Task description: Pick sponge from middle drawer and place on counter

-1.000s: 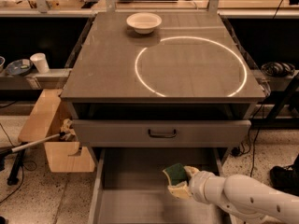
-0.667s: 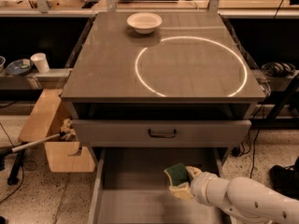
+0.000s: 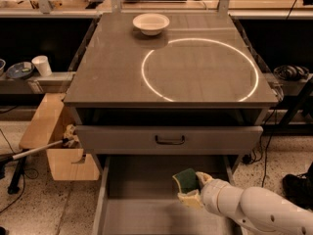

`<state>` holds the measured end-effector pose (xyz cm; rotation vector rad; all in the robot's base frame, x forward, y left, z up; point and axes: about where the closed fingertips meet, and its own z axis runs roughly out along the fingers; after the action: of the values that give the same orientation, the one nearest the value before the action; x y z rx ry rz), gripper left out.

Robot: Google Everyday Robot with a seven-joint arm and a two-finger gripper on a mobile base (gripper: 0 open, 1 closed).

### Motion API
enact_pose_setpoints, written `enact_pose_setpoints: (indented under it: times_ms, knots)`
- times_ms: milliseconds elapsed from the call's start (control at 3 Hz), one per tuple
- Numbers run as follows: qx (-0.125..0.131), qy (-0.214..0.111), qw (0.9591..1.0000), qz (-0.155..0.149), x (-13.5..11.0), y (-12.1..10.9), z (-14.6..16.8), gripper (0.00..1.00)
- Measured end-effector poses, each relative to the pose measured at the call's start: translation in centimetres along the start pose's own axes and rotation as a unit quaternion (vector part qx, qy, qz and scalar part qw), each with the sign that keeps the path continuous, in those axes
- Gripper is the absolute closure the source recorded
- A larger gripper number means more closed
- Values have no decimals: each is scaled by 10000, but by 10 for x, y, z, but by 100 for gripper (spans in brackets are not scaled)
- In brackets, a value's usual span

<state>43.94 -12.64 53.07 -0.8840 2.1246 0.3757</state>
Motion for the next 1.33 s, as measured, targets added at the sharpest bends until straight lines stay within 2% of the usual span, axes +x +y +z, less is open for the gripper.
enact_pose_setpoints:
  times_ms: [1000, 1333]
  knots:
    - [285, -68, 9996, 15, -9, 0, -27, 100]
    - [519, -69, 9986, -7, -18, 5, -48, 100]
